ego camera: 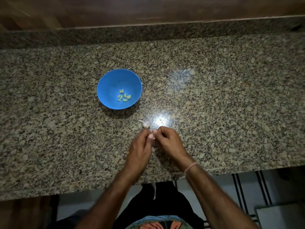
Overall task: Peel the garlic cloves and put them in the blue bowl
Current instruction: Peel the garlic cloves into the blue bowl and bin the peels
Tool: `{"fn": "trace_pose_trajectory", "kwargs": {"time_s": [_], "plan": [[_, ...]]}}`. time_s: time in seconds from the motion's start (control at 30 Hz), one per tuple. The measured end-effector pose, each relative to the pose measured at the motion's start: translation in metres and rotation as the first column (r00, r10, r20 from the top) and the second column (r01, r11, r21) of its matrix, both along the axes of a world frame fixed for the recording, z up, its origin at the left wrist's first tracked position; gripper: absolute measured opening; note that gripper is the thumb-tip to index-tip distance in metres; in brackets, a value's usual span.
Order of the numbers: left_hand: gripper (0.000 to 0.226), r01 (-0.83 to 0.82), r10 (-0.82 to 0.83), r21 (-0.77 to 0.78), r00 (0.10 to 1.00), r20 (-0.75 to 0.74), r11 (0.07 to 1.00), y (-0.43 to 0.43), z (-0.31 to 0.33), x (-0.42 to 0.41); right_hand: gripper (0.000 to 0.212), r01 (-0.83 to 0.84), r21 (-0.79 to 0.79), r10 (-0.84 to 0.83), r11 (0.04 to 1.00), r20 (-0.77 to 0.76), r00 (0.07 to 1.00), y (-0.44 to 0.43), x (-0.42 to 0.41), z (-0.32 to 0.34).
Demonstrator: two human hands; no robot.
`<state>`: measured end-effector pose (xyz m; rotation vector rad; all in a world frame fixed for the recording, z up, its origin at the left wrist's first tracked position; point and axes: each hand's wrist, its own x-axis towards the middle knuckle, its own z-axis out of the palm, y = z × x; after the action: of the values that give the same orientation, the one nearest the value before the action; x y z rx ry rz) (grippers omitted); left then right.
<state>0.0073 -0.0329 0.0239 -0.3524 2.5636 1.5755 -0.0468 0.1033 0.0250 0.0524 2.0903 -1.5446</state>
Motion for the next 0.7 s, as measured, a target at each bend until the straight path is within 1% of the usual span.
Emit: {"fn": "trace_pose_trajectory", "kwargs": {"time_s": [0.03,0.07,0.1,0.13,0.17,0.2,0.23,0.27,0.3,0.33,0.37,0.4,0.43,0.47,0.5,0.53,0.63,0.67,0.7], "plan": [[0.020,0.024,-0.031,-0.099,0.997,-0.065,0.995,0.000,-0.003,0.000,0.034,0.018,-0.047,-0.014,0.999,0.097,0.995,0.000,-0.001,0.000],[0.019,0.033,-0.050,-0.172,0.994,-0.093,0.984,0.000,-0.005,-0.001,0.033,0.026,-0.063,-0.017,0.998,0.141,0.990,0.000,-0.001,0.000],[0.019,0.033,-0.045,-0.177,0.997,-0.064,0.984,0.000,-0.006,-0.001,0.032,0.023,-0.035,-0.019,0.999,0.109,0.994,-0.001,0.000,-0.002],[0.018,0.014,-0.010,-0.086,0.999,0.040,0.996,0.000,-0.004,-0.004,0.031,0.023,0.022,-0.023,1.000,0.012,1.000,-0.002,0.003,-0.004],[0.018,-0.066,0.043,0.109,0.979,0.201,0.992,0.000,0.001,-0.007,0.029,0.028,0.081,-0.018,0.996,-0.118,0.993,-0.003,0.006,-0.005],[0.020,-0.202,0.062,0.335,0.921,0.384,0.920,0.001,0.005,-0.010,0.028,0.037,0.124,-0.005,0.992,-0.245,0.969,-0.004,0.008,-0.007],[0.022,-0.352,0.046,0.494,0.847,0.530,0.795,0.000,0.007,-0.013,0.028,0.045,0.148,0.010,0.988,-0.351,0.936,-0.004,0.010,-0.007],[0.025,-0.435,0.029,0.555,0.805,0.593,0.710,-0.001,0.009,-0.015,0.029,0.052,0.161,0.022,0.986,-0.425,0.905,-0.005,0.011,-0.008],[0.027,-0.436,0.025,0.558,0.803,0.596,0.706,-0.003,0.009,-0.014,0.030,0.055,0.175,0.033,0.983,-0.463,0.886,-0.006,0.011,-0.008],[0.028,-0.354,0.027,0.510,0.840,0.541,0.784,-0.003,0.010,-0.013,0.031,0.059,0.181,0.030,0.982,-0.455,0.890,-0.006,0.011,-0.008],[0.030,-0.220,0.034,0.378,0.896,0.442,0.899,-0.004,0.010,-0.009,0.032,0.070,0.174,0.005,0.982,-0.399,0.917,-0.007,0.011,-0.006],[0.031,-0.094,0.024,0.203,0.946,0.323,0.975,-0.005,0.008,-0.005,0.032,0.089,0.150,-0.040,0.985,-0.306,0.951,-0.008,0.010,-0.005],[0.030,-0.018,0.003,0.066,0.976,0.218,0.998,-0.007,0.006,-0.003,0.032,0.116,0.100,-0.095,0.988,-0.192,0.977,-0.008,0.010,-0.003],[0.029,0.013,-0.012,-0.002,0.990,0.144,1.000,-0.007,0.005,-0.002,0.033,0.145,0.045,-0.141,0.988,-0.092,0.986,-0.009,0.012,-0.002],[0.027,0.020,-0.017,-0.031,0.995,0.096,0.999,-0.008,0.005,-0.001,0.035,0.171,-0.002,-0.171,0.985,-0.023,0.985,-0.009,0.014,-0.002],[0.026,0.024,-0.021,-0.058,0.998,0.058,0.998,-0.008,0.003,0.001,0.036,0.177,-0.024,-0.178,0.984,-0.010,0.984,-0.009,0.016,-0.002],[0.022,0.039,-0.051,-0.199,0.997,-0.053,0.979,-0.005,0.000,0.005,0.038,0.070,0.029,-0.065,0.997,-0.144,0.987,-0.007,0.021,-0.001],[0.022,0.031,-0.049,-0.232,0.996,-0.075,0.972,-0.003,0.000,0.007,0.039,0.033,0.021,-0.030,0.999,-0.134,0.990,-0.006,0.021,-0.001],[0.023,0.017,-0.040,-0.242,0.995,-0.092,0.970,-0.003,-0.001,0.008,0.038,0.019,-0.013,-0.020,1.000,-0.076,0.997,-0.006,0.021,0.000]]}}
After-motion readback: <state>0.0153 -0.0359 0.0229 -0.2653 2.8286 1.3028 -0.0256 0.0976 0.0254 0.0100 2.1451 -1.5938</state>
